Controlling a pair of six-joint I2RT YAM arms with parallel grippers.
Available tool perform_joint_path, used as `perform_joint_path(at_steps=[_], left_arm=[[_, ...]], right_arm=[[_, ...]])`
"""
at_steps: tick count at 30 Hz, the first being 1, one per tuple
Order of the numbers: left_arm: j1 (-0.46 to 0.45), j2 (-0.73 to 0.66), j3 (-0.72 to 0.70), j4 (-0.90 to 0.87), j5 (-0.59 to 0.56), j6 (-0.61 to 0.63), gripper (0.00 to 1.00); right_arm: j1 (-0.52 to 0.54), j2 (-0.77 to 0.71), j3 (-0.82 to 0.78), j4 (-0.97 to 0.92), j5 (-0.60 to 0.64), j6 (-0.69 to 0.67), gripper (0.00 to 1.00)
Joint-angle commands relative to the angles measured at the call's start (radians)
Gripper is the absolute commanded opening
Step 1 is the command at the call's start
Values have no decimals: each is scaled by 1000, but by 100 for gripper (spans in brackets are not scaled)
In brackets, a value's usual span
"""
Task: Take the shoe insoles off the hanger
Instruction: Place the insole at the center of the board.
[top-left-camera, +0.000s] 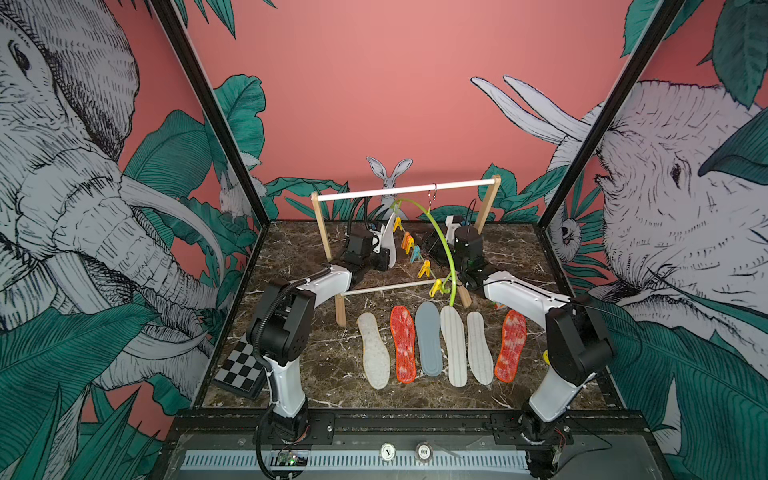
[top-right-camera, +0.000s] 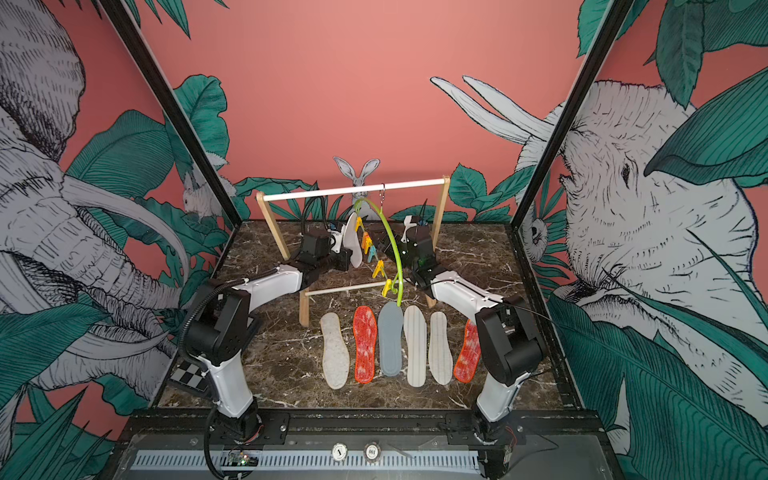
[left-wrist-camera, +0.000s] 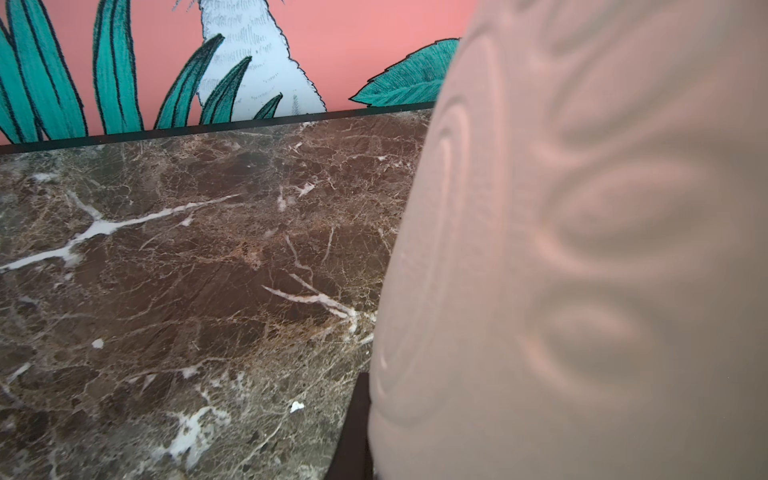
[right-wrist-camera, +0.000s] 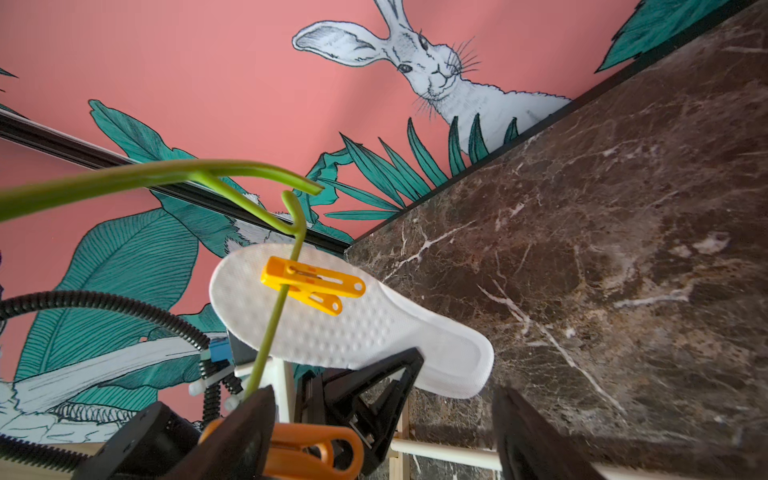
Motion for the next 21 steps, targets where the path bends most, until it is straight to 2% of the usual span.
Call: perform_joint_path(at_steps=[1, 13, 21], left_arm=[[6, -51, -18, 8, 10, -6, 0], [12, -66, -30, 0, 35, -3, 0], [16, -102, -35, -49, 127, 10, 0]], right_arm=[[8, -50, -25, -17, 11, -31, 82], [9, -107, -83, -90, -46, -46, 80], [8, -203, -115, -192, -53, -111, 80]])
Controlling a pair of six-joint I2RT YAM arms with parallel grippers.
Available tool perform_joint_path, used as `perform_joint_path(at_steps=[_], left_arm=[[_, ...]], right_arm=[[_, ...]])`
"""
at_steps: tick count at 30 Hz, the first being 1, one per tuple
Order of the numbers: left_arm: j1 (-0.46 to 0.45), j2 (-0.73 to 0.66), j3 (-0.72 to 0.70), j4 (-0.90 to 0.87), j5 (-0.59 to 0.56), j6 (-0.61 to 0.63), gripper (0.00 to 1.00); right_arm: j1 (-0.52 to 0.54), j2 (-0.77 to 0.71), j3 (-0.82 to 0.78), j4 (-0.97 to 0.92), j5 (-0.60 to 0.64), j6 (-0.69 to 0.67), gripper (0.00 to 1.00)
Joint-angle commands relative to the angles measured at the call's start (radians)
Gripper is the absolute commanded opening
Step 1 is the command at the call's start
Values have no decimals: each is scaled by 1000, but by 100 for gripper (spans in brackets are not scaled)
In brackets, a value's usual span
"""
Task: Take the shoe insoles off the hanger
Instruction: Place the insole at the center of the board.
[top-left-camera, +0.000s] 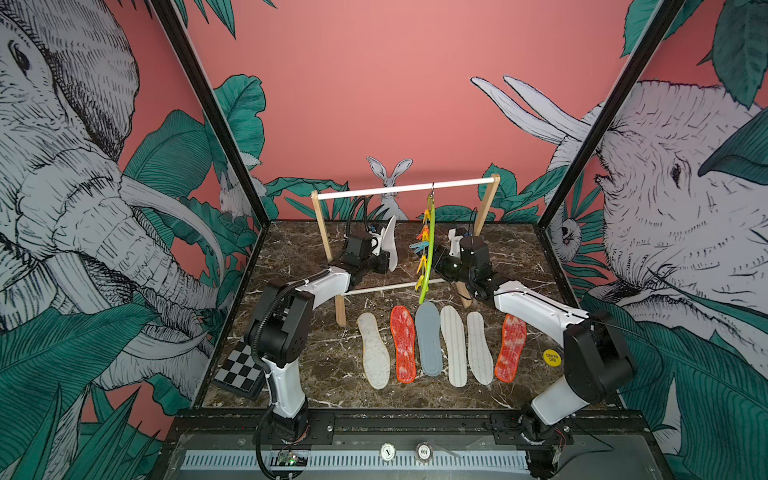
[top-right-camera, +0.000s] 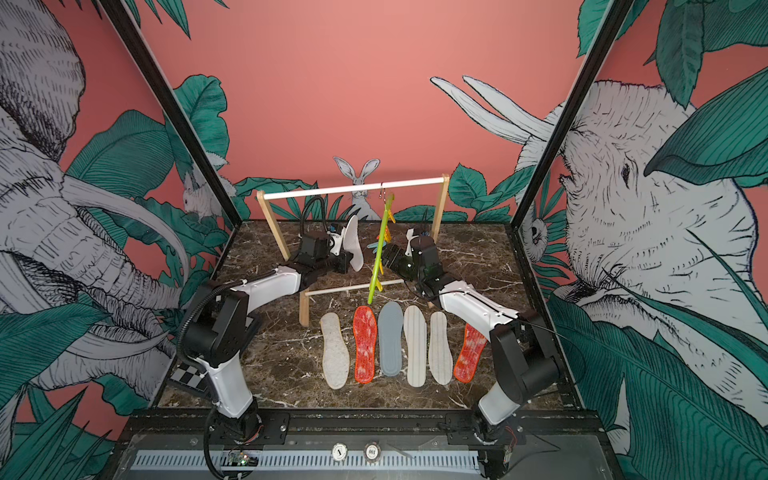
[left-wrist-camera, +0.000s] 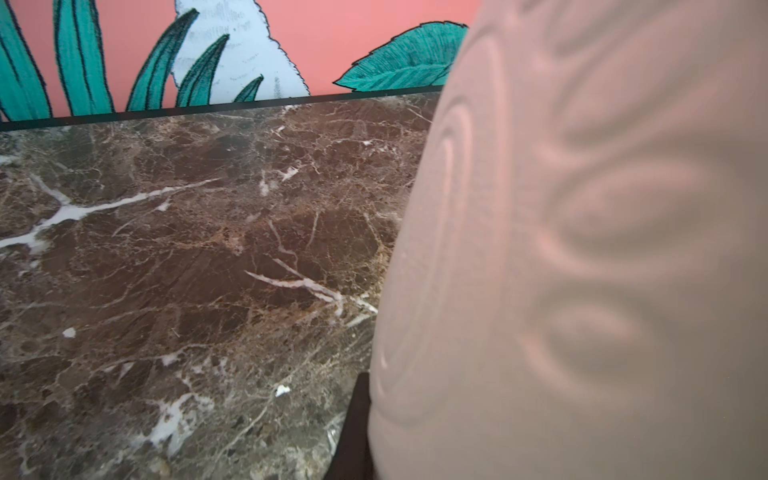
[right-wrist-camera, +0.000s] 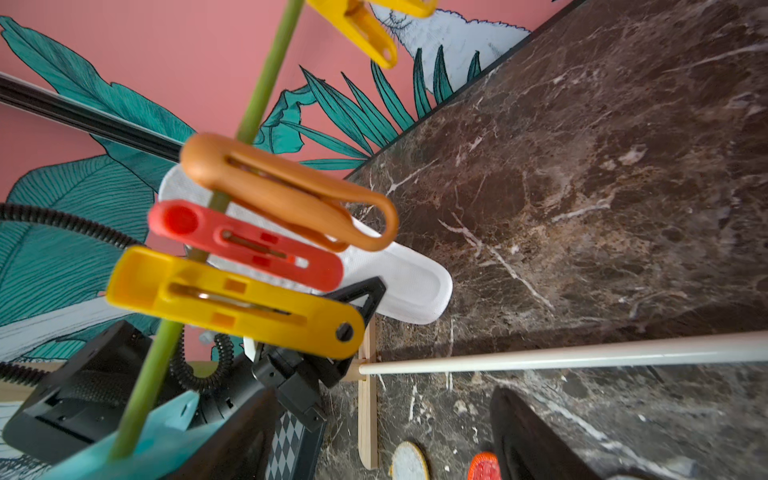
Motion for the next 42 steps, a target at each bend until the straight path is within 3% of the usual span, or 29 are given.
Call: perform_joint_path(at_steps=[1, 17, 24, 36, 42], left_arm=[[6, -79, -9, -43, 74, 13, 0], [9, -239, -118, -153, 175, -15, 0], [7, -314, -165, -212, 248, -14, 0], [-19, -339, -193, -340, 392, 42, 0], [-45, -365, -241, -324, 415, 16, 0]], right_arm=[[3, -68, -7, -39, -10, -57, 80], [-34, -255, -100, -165, -70, -215, 78], [-97, -335, -156, -144, -187, -239, 77], [-165, -450, -111, -293, -289, -389, 78], [-222, -473, -103, -321, -351, -389, 79]])
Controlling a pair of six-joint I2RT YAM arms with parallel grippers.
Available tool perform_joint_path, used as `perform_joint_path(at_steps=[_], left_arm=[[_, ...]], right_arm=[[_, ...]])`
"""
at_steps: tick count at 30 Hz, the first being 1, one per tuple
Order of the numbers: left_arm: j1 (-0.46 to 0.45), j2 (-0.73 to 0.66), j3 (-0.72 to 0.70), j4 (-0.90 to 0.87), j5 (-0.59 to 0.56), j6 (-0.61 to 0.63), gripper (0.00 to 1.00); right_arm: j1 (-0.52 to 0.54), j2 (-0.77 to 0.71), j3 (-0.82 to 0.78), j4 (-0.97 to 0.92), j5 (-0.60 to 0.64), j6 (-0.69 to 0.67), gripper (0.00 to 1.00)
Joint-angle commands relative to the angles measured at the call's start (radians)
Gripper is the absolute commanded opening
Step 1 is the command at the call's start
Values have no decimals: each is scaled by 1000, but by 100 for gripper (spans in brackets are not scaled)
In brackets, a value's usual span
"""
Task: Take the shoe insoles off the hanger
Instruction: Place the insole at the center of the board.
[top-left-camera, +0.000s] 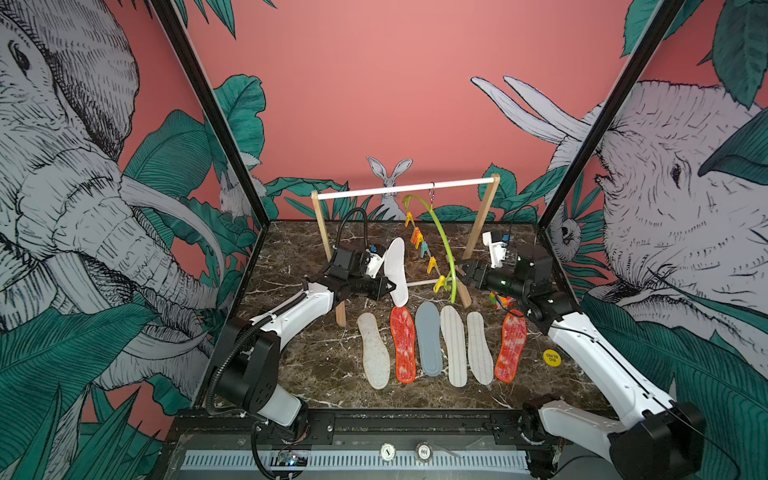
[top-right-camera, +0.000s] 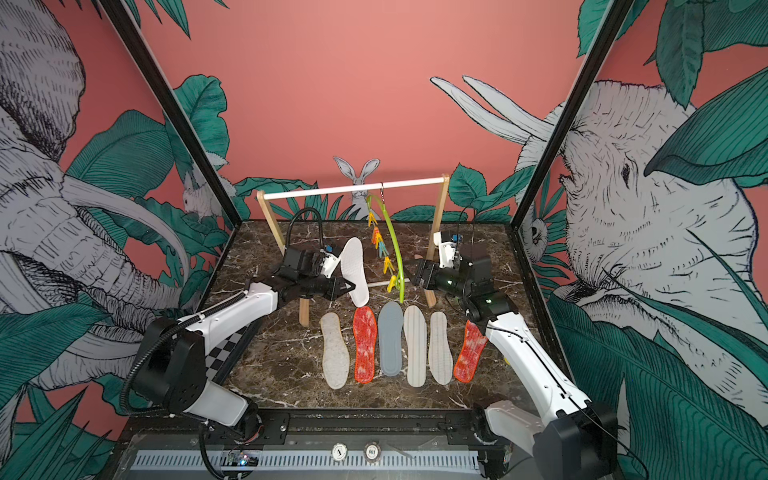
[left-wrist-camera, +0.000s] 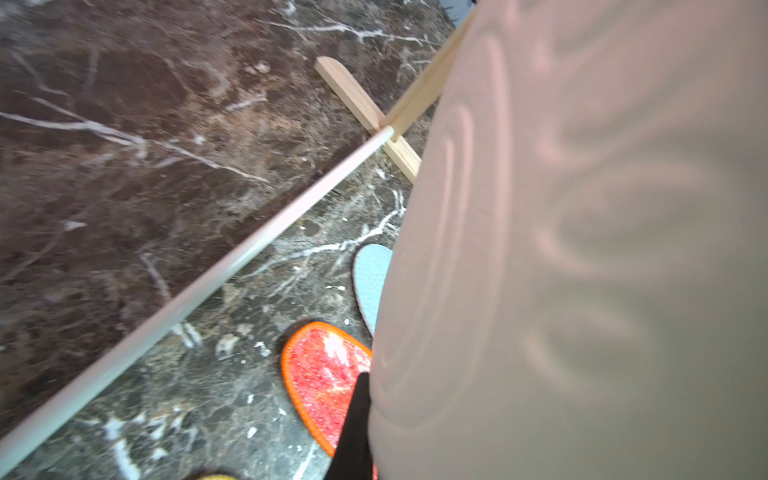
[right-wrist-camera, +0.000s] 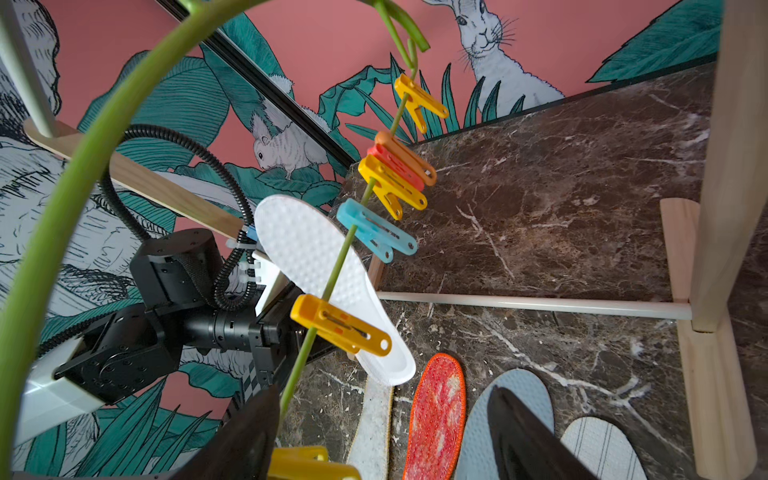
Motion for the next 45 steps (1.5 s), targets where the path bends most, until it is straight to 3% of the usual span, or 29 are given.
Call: perform_joint_path(at_steps=[1, 11, 17, 23, 26, 32, 45], left_arm=[[-9, -58, -57, -5, 34, -10, 0], [-67, -212, -172, -13, 37, -58, 0], [-87, -372, -237, -70, 48, -84, 0], [-89, -510, -201, -102, 116, -77, 0], [-89, -484, -136, -91, 187, -74, 0], [-87, -386, 16, -77, 324, -56, 0], [-87, -397, 132, -112, 394, -37, 0]], right_arm=[[-28, -21, 23, -15, -66, -23, 80], [-99, -124, 56, -113, -124, -50, 81], [-122, -222, 109, -200, -157, -84, 80], [-115, -247, 128, 64, -336, 77, 67], [-63, -215, 143, 179, -351, 151, 61], [135, -97, 245, 106, -298, 60, 57], [260, 34, 274, 118, -313, 38, 47]])
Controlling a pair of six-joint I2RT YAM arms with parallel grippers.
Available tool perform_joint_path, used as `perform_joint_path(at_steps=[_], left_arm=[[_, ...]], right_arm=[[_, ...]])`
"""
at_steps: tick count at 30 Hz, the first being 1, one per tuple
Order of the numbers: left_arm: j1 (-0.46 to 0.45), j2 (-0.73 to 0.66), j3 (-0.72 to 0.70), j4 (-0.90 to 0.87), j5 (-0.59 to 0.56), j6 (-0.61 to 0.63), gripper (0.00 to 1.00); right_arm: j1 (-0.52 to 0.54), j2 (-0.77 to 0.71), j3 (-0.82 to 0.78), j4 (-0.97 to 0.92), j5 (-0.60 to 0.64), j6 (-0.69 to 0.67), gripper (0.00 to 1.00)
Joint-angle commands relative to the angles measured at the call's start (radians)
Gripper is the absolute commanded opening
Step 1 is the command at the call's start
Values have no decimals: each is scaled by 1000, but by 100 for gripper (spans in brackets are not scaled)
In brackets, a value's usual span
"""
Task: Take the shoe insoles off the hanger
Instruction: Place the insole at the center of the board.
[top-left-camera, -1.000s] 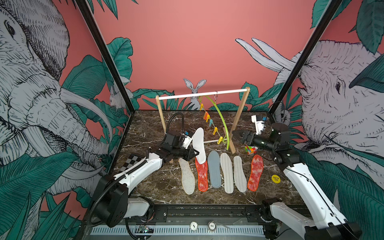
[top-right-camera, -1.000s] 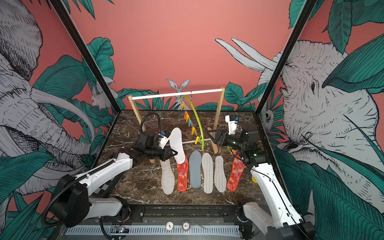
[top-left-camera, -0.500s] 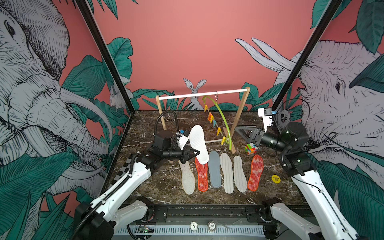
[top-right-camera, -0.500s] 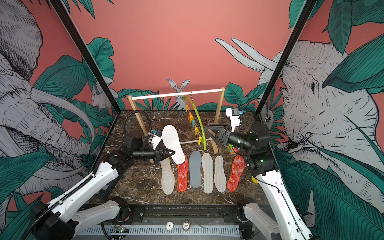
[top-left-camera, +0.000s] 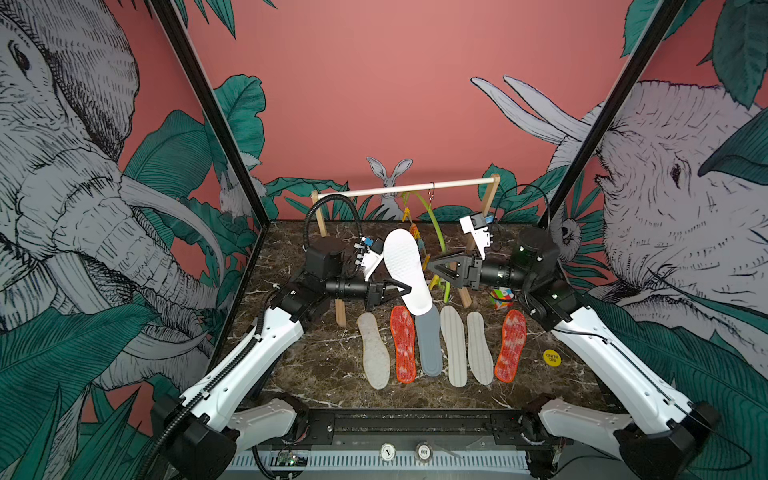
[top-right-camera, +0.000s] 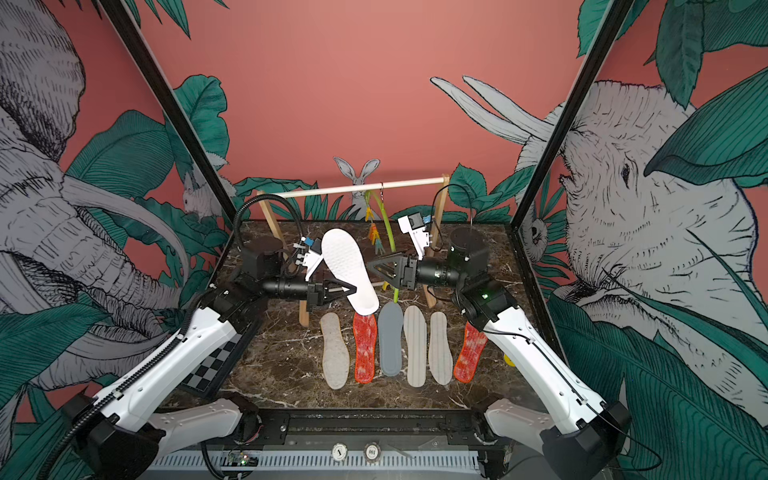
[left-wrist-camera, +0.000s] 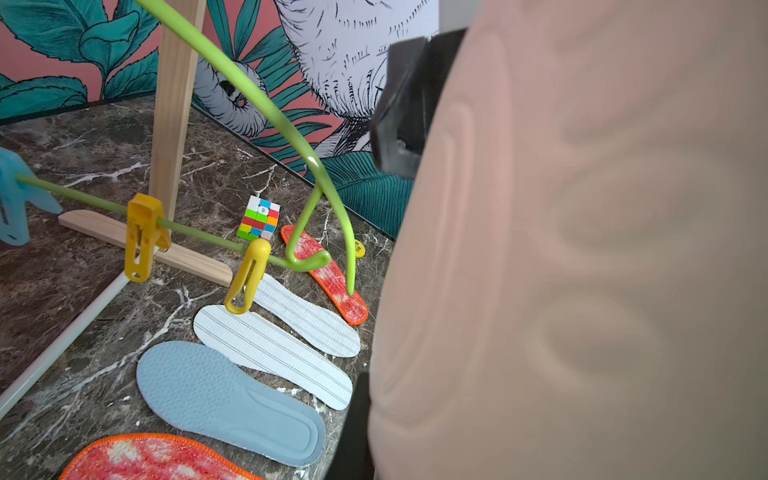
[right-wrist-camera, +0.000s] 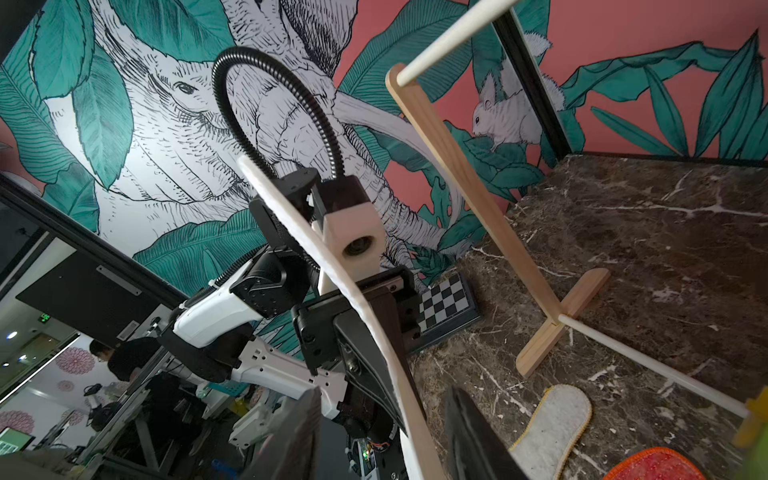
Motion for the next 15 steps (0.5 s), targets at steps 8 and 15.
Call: perform_joint_path(at_steps=[8, 15], left_arm=[[1, -17, 33, -18, 40, 17, 0], [1, -23, 29, -11, 43, 17, 0]], right_arm=[[57, 46, 49, 31, -4, -40, 37], [67, 71, 49, 55, 9, -28, 24]])
